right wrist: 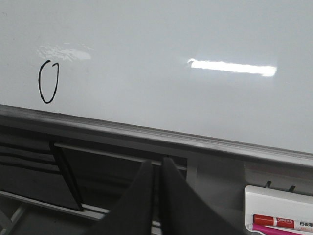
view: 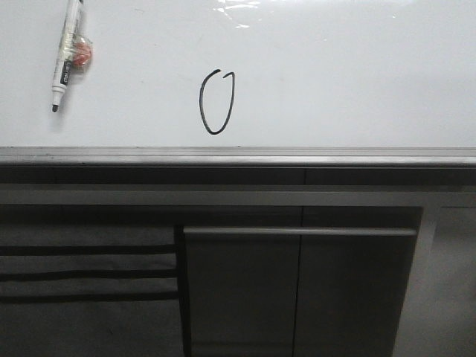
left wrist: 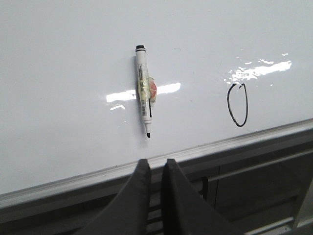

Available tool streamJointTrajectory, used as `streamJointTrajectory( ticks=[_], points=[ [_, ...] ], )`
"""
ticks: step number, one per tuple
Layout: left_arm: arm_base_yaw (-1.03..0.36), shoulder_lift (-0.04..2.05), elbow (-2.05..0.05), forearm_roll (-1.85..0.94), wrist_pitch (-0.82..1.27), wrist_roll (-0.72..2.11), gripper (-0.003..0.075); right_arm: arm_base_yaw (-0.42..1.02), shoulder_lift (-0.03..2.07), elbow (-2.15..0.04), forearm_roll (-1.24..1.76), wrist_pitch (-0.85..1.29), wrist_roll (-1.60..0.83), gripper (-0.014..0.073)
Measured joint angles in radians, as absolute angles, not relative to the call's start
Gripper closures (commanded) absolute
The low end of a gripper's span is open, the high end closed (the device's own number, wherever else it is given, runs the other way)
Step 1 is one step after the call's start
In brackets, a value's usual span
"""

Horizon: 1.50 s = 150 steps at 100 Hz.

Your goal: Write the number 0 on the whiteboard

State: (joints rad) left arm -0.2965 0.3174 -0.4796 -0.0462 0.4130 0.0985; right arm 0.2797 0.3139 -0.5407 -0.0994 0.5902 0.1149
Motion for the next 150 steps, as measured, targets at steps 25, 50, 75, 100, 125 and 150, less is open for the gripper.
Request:
streamJointTrajectory(
  ticks=[25, 50, 75, 100, 125, 150],
  points=[
    [-0.296, 0.313, -0.435, -0.088, 0.343, 0.096, 0.0741, 0.28, 0.313, -0.518, -0.099, 0.584, 0.115, 0.0666],
    [-0.296, 0.313, -0.435, -0.094, 0.329, 0.096, 0.0741, 0.28, 0.313, -0.518, -0.099, 0.584, 0.115, 0.0666],
    [-0.231, 0.209, -0.377, -0.083, 0.317, 0.094, 0.0741, 0.28, 0.313, -0.518, -0.1, 0.584, 0.115, 0.0666],
    [-0.102, 0.011, -0.092, -0.069, 0.141, 0.094, 0.0741, 0.28, 0.313, -0.518, -0.1, 0.584, 0.115, 0.0666],
    [-0.102, -0.005, -0.005, -0.069, -0.051, 0.093, 0.0741, 0.28, 0.313, -0.518, -0.1, 0.583, 0.117, 0.0666],
    [-0.104, -0.005, -0.005, -0.069, -0.034, 0.093, 0.0741, 0.28, 0.313, -0.518, -0.1, 0.583, 0.117, 0.0666]
  ],
)
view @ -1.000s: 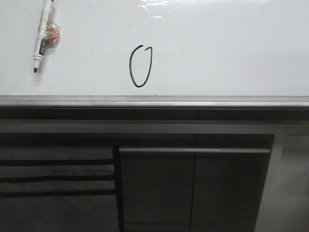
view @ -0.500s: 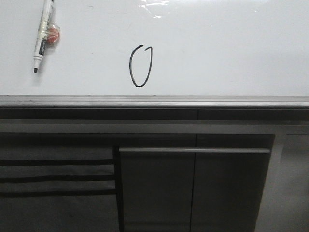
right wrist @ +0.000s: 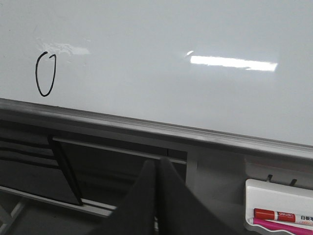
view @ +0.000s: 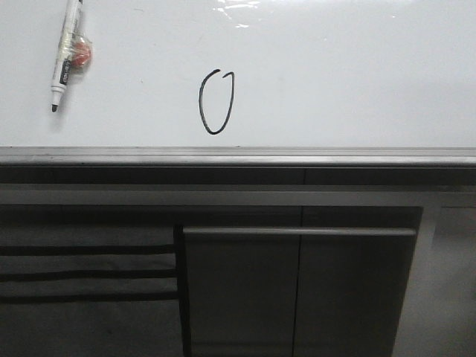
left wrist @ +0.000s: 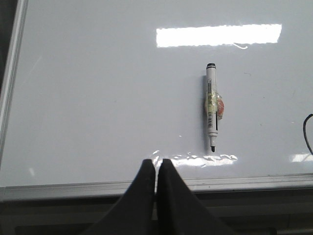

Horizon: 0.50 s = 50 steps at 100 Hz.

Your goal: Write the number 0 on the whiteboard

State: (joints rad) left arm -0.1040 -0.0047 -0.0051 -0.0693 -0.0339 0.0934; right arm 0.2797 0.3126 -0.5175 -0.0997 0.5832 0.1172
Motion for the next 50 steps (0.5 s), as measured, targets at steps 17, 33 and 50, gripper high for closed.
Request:
streamJointTrajectory(
  ticks=[17, 33, 50],
  points=[
    [-0.104, -0.005, -0.005, -0.069, -0.032, 0.093, 0.0741, 0.28, 0.313, -0.518, -0.1, 0.583, 0.118, 0.0666],
    [-0.104, -0.005, -0.005, -0.069, -0.032, 0.093, 0.0741, 0.28, 0.313, -0.518, -0.1, 0.583, 0.118, 0.0666],
    [-0.104, -0.005, -0.005, -0.069, -0.03, 0.093, 0.0741, 0.28, 0.307, -0.513, -0.1, 0.581, 0.12, 0.0666]
  ],
)
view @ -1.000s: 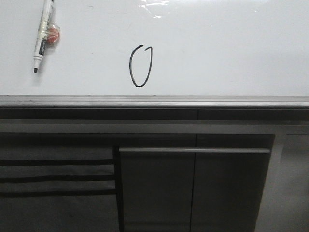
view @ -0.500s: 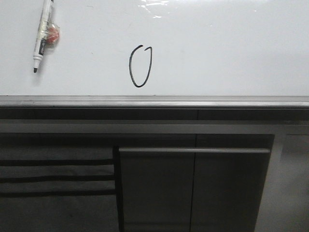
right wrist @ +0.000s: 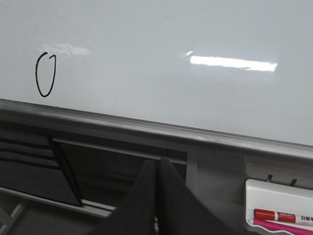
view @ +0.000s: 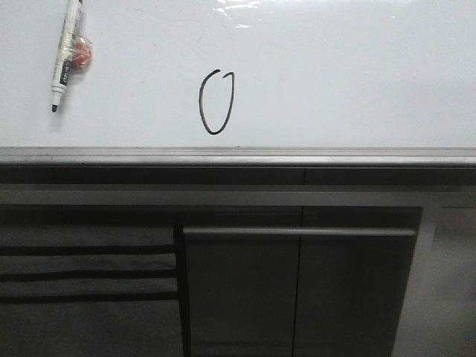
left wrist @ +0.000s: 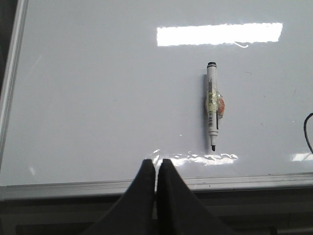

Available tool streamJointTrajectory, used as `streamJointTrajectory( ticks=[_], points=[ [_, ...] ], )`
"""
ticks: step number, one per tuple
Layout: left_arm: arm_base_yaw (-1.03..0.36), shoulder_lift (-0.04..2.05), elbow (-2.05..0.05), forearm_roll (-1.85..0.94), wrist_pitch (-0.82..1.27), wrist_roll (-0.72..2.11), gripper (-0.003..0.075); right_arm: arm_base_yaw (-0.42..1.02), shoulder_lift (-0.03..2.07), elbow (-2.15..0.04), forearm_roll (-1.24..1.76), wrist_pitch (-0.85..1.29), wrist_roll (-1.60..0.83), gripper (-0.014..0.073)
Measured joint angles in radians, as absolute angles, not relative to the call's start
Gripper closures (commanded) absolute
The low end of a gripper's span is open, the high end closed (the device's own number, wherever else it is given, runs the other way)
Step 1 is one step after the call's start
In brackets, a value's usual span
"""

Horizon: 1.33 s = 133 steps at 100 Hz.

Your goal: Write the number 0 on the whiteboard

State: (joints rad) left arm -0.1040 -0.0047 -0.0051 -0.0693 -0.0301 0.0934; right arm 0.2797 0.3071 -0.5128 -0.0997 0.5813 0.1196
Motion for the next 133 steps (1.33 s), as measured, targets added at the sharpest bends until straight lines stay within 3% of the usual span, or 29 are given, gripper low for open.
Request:
streamJointTrajectory(
  ticks=[19, 51, 133],
  points=[
    [-0.104, -0.005, -0.005, -0.069, -0.03, 0.093, 0.0741, 0.194, 0.21, -0.389, -0.106, 0.469, 0.12, 0.0666],
    [-0.104, -0.005, -0.005, -0.069, -0.03, 0.093, 0.0741, 0.053, 0.029, -0.008, -0.099, 0.0, 0.122, 0.0666],
    [-0.104, -0.005, -0.005, -0.069, -0.03, 0.093, 0.0741, 0.048, -0.012, 0.008, 0.023, -0.044, 0.127, 0.0666]
  ],
)
